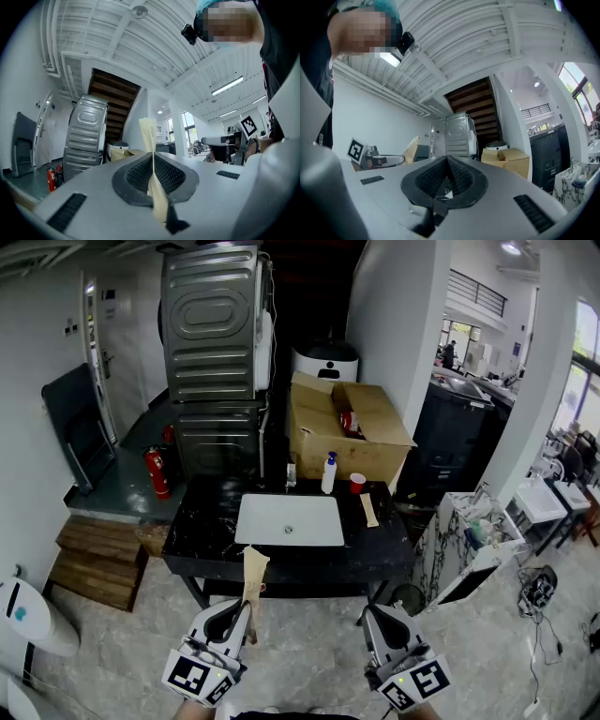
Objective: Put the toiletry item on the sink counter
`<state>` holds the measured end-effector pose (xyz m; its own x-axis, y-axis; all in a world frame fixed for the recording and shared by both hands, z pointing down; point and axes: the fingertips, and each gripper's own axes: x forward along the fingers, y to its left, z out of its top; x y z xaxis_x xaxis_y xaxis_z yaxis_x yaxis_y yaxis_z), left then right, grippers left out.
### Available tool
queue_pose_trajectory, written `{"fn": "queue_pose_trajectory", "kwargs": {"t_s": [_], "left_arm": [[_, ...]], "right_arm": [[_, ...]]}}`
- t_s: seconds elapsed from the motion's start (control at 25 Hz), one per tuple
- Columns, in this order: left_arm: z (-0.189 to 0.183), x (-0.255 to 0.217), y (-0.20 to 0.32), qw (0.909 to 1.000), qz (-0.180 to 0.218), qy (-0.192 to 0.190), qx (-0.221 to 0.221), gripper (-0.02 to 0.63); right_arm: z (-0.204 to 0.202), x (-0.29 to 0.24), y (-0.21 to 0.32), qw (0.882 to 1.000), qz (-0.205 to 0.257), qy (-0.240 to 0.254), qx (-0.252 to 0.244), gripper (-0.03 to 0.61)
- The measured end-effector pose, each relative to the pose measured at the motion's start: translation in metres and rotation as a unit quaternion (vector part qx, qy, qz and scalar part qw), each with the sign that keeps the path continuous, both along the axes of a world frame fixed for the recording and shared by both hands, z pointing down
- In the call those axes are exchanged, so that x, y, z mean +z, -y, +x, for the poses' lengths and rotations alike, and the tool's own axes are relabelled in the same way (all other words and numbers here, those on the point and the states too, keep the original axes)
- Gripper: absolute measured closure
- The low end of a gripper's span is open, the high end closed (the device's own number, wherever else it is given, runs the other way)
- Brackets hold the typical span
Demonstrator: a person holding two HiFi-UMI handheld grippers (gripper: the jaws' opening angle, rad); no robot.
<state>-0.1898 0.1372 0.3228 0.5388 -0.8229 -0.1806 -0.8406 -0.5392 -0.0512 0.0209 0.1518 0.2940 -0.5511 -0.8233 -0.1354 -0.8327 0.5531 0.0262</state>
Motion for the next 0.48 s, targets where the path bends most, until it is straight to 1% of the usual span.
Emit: {"fn": "queue_pose_trajectory", "kwargs": {"t_s": [0.48], "left_arm": [[-0.0013,-0.0010,0.0004,1.0000,0.001,-0.001,0.001,0.592]], "right_arm": [[-0.0032,-0.0010,-0.0003,1.000,0.002,-0.001,-0.002,0.540]]}}
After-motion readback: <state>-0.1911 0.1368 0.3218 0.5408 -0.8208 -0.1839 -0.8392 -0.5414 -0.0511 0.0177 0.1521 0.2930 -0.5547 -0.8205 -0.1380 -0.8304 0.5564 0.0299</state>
